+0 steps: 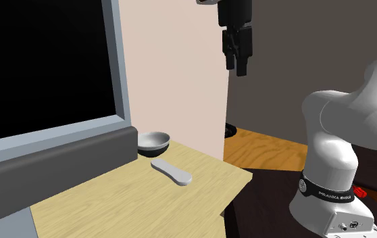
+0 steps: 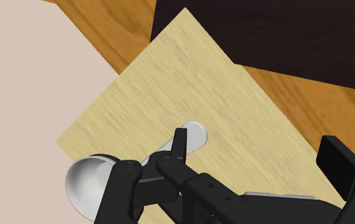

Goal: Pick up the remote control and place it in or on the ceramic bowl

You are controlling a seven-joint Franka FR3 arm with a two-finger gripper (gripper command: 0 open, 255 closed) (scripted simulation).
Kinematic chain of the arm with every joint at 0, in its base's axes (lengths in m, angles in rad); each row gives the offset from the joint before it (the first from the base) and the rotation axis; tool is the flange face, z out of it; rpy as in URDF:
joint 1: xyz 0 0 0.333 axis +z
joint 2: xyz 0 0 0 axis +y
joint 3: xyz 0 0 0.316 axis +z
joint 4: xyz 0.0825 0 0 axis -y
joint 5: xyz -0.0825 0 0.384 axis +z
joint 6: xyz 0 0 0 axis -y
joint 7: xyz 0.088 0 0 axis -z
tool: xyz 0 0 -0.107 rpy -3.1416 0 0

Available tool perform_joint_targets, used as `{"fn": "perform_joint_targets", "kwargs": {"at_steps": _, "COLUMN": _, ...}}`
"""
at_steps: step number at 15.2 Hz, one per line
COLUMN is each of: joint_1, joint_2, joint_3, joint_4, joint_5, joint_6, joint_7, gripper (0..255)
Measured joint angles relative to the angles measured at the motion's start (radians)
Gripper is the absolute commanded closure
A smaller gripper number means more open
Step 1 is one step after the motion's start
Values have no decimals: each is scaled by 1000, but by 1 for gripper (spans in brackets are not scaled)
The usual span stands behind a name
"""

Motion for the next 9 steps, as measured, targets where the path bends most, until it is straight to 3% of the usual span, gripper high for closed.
{"fn": "perform_joint_targets", "kwargs": {"at_steps": 3, "joint_1": -9, "joint_2": 19, "joint_3": -4, "joint_4": -22, "joint_5": 3, "joint_6": 44, "joint_7": 20, "gripper": 0}}
{"fn": "perform_joint_targets", "kwargs": {"at_steps": 9, "joint_1": -53, "joint_2": 115, "joint_3": -30, "joint_4": -128, "joint_5": 15, "joint_6": 264, "joint_7": 108, "gripper": 0}}
